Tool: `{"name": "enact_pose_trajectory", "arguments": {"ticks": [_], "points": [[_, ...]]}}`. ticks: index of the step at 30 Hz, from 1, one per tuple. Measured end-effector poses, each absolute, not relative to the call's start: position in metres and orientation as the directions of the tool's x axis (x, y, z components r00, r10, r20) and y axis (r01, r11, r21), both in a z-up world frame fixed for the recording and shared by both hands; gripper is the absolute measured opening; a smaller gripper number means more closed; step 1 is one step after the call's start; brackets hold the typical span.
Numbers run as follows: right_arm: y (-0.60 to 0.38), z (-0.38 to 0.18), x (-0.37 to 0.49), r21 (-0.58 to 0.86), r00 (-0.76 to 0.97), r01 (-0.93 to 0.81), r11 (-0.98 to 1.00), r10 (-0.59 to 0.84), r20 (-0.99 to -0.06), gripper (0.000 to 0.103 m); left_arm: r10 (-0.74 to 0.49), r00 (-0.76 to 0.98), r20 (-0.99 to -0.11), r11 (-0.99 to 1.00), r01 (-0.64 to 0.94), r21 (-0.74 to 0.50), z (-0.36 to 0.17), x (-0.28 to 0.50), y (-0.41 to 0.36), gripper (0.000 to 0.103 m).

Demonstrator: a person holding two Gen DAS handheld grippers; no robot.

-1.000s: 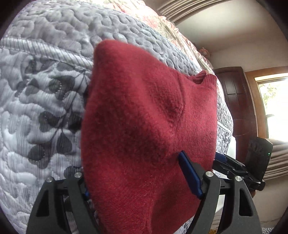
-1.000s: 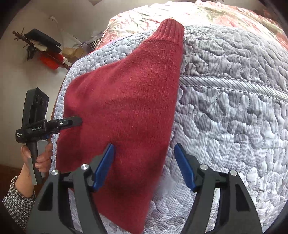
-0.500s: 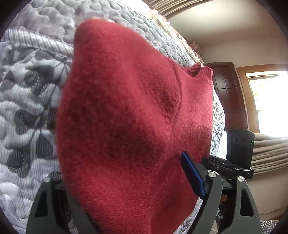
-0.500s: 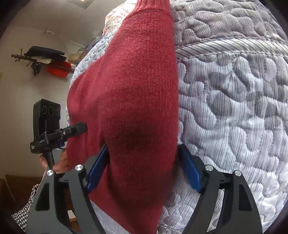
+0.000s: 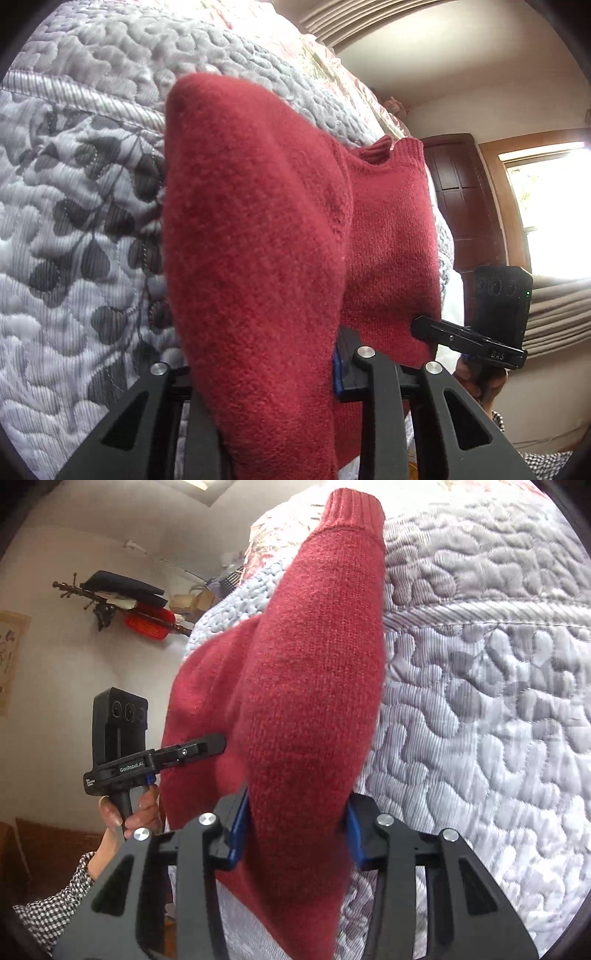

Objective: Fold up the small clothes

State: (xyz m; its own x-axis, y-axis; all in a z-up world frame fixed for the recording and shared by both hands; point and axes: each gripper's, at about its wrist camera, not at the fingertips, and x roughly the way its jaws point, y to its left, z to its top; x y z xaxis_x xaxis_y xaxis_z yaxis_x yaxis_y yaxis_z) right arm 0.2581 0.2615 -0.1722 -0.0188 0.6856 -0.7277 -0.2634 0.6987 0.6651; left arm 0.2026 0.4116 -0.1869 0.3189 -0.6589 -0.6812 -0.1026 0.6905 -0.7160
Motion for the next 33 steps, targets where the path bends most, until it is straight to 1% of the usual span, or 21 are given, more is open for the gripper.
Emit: {"name": "enact_pose_trajectory", "arguments": {"ticks": [4, 9, 14, 18, 21, 24, 26, 27, 28, 30, 31, 33], "points": [[0.239, -0.143, 0.245, 0.675, -0.003, -0.275, 0.685, 0.701, -0.713, 0.041, -0.683, 0.322, -0.655, 0.676, -0.06, -0.734, -0.161, 0.181, 0.392, 0.027], [0.189, -0.109, 0.213, 0.655, 0.022, -0.269, 0.706, 0.684, -0.729, 0.041, -0.71, 0.314, -0.631, 0.662, -0.009, -0.749, -0.129, 0.161, 0.344, 0.027], [0.126, -0.096, 0.187, 0.608, 0.058, -0.226, 0.761, 0.633, -0.772, 0.041, -0.745, 0.275, -0.607, 0.635, 0.013, -0.773, -0.127, 0.154, 0.272, 0.027], [0.071, -0.114, 0.176, 0.57, 0.07, -0.17, 0.804, 0.587, -0.807, 0.041, -0.753, 0.242, -0.612, 0.633, 0.01, -0.774, -0.143, 0.157, 0.207, 0.027], [0.033, -0.142, 0.172, 0.555, 0.06, -0.131, 0.822, 0.565, -0.823, 0.041, -0.73, 0.227, -0.645, 0.665, 0.014, -0.747, -0.161, 0.156, 0.165, 0.027], [0.012, -0.173, 0.169, 0.565, 0.027, -0.107, 0.818, 0.57, -0.821, 0.043, -0.679, 0.242, -0.693, 0.718, 0.022, -0.695, -0.173, 0.149, 0.138, 0.028], [0.004, -0.186, 0.168, 0.579, 0.017, -0.112, 0.807, 0.585, -0.811, 0.045, -0.641, 0.264, -0.721, 0.751, 0.022, -0.66, -0.175, 0.147, 0.13, 0.03], [0.007, -0.188, 0.17, 0.594, 0.015, -0.11, 0.797, 0.599, -0.8, 0.046, -0.631, 0.273, -0.727, 0.759, 0.02, -0.651, -0.176, 0.143, 0.128, 0.033], [0.007, -0.189, 0.171, 0.604, 0.014, -0.113, 0.789, 0.61, -0.793, 0.049, -0.614, 0.281, -0.738, 0.77, 0.008, -0.638, -0.176, 0.143, 0.125, 0.039], [0.004, -0.188, 0.17, 0.608, 0.014, -0.129, 0.783, 0.615, -0.789, 0.052, -0.583, 0.294, -0.758, 0.788, -0.023, -0.615, -0.173, 0.14, 0.12, 0.044], [0.001, -0.185, 0.168, 0.599, 0.02, -0.147, 0.787, 0.608, -0.794, 0.056, -0.568, 0.3, -0.767, 0.797, -0.034, -0.603, -0.17, 0.128, 0.126, 0.048], [-0.011, -0.173, 0.158, 0.554, 0.046, -0.187, 0.811, 0.571, -0.82, 0.061, -0.521, 0.317, -0.793, 0.824, -0.056, -0.564, -0.159, 0.117, 0.131, 0.052]]}}
